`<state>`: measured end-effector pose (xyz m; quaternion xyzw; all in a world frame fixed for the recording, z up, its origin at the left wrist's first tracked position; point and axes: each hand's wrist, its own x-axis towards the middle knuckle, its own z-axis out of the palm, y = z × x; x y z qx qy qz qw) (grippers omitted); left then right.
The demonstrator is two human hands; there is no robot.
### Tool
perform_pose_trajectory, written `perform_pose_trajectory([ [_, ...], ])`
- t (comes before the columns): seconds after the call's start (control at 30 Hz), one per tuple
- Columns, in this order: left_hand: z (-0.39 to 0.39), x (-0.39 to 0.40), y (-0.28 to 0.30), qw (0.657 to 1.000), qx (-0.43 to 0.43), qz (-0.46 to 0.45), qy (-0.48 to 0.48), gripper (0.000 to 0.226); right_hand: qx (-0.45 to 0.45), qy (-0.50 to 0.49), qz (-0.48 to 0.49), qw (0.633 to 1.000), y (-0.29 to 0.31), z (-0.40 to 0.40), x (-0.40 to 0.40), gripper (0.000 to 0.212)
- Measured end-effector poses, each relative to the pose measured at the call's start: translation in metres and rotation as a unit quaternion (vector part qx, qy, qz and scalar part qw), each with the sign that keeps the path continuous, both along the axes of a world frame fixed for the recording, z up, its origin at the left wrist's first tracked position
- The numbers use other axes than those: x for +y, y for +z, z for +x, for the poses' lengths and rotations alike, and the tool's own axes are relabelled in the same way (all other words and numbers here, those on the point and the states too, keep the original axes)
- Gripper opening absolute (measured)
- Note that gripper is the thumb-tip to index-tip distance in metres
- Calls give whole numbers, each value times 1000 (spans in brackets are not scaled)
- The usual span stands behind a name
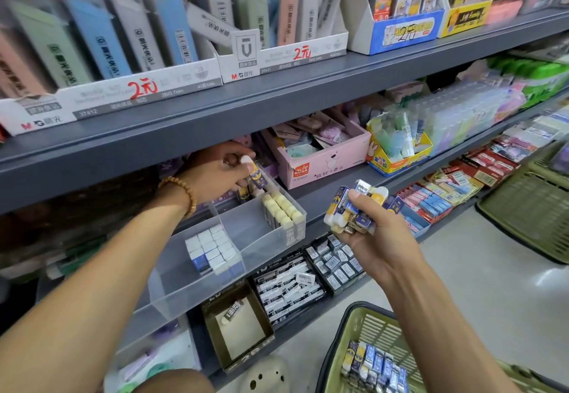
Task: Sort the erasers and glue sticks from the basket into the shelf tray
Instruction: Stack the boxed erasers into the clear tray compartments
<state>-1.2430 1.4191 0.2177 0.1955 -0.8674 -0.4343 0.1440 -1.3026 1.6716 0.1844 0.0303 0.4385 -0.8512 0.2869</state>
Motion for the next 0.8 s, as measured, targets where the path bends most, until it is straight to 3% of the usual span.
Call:
perform_pose_trajectory([
  [0.7,-7,8,-11,998,-50,3,-31,17,-4,-13,4,1000,-5,-3,1,23],
  [0.8,-9,16,-16,995,-51,-74,-32,17,-2,-8,2,1000,-8,-5,1,18],
])
